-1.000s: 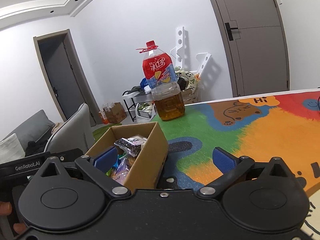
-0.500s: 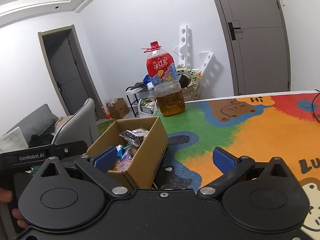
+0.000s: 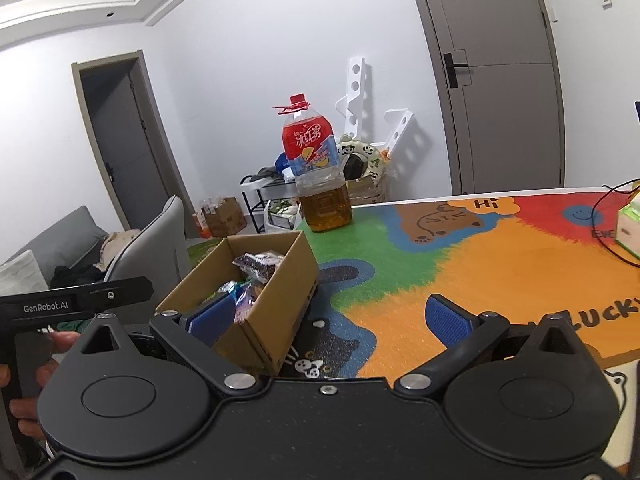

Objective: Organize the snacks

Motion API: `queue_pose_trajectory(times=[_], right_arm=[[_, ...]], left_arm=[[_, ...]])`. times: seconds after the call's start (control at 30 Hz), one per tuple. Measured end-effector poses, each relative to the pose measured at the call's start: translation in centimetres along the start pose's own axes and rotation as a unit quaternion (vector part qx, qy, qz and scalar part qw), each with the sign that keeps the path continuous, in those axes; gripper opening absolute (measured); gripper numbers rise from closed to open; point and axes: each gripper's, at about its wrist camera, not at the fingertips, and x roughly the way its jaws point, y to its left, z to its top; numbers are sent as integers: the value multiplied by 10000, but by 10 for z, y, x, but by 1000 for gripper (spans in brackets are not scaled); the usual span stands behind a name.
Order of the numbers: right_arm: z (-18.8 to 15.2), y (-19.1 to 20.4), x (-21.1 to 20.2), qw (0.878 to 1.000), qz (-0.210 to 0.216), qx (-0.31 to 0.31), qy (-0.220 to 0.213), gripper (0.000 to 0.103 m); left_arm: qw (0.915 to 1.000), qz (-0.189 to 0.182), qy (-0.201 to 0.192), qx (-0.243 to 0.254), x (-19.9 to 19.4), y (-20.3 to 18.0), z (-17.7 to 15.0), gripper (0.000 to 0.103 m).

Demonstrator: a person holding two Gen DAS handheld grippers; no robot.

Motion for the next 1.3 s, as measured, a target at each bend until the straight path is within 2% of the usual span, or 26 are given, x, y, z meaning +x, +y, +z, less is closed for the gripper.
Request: queue_pose_trajectory(times=[0.17,0.4,0.87,1.07,1.17,1.3], right_arm=[[1,4,-9,9999,-13,-139,-13,103],[1,8,-16,9996,-26,-272,-13,103],[1,12,-15,9994,-23,-334,48,103],[0,12,-14,9994,-28,-332,74,103],[0,13,-14,9994,-47,-332,69,103],[0,13,-15,9996,25,-278,90,103]], left_arm=[[9997,-98,142,181,-3,-2,-9,102],[9995,-59,257,158,-3,6,-17,102],[9998,-26,147,107,-9,11,-14,102],[9997,-58,235,51,-7,11,-15,103],[9996,101,152,217,-7,7,-15,102],[9996,58,215,173,-5,5,-16,102]])
